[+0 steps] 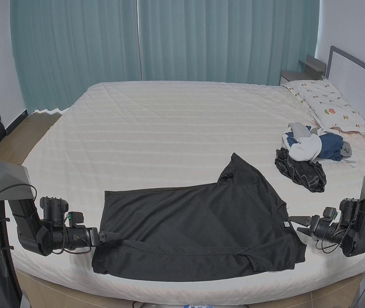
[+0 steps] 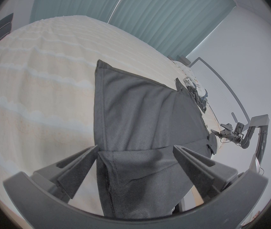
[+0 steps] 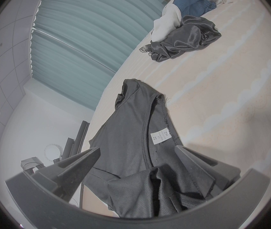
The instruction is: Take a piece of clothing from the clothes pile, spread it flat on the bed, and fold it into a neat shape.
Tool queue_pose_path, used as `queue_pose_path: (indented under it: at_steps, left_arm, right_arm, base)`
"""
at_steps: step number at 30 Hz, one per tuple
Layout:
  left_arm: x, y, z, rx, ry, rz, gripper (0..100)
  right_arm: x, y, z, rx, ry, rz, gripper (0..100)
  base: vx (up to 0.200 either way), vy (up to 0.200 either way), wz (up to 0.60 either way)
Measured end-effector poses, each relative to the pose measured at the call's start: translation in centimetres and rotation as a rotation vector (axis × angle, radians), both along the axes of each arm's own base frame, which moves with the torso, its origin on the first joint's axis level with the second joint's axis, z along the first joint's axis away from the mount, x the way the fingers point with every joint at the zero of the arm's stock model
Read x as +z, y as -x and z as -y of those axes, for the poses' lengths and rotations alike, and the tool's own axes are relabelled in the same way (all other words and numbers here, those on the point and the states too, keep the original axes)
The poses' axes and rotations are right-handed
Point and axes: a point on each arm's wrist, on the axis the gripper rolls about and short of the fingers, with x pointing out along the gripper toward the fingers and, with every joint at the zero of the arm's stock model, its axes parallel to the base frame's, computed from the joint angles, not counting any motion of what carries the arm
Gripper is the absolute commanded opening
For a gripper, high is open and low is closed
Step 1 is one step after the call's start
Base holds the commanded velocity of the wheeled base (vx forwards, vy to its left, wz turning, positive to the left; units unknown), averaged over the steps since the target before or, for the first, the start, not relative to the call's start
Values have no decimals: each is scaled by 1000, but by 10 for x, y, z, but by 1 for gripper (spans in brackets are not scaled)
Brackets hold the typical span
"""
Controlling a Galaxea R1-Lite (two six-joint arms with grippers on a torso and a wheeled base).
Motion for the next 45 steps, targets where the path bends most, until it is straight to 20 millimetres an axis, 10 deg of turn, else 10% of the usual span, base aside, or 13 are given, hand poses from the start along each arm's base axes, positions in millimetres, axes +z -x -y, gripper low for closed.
queue_pose_path:
  at_steps: [24,45]
  left_arm:
    - [-6,11,0,29,-23,-39,0]
    - [-6,10,0,48,-5,-55,0]
  right_arm:
    - [16,-7,-20,81,169,142,100]
    - [-17,4,-27,230,322,142,100]
  base:
    - [0,0,0]
    - [0,0,0]
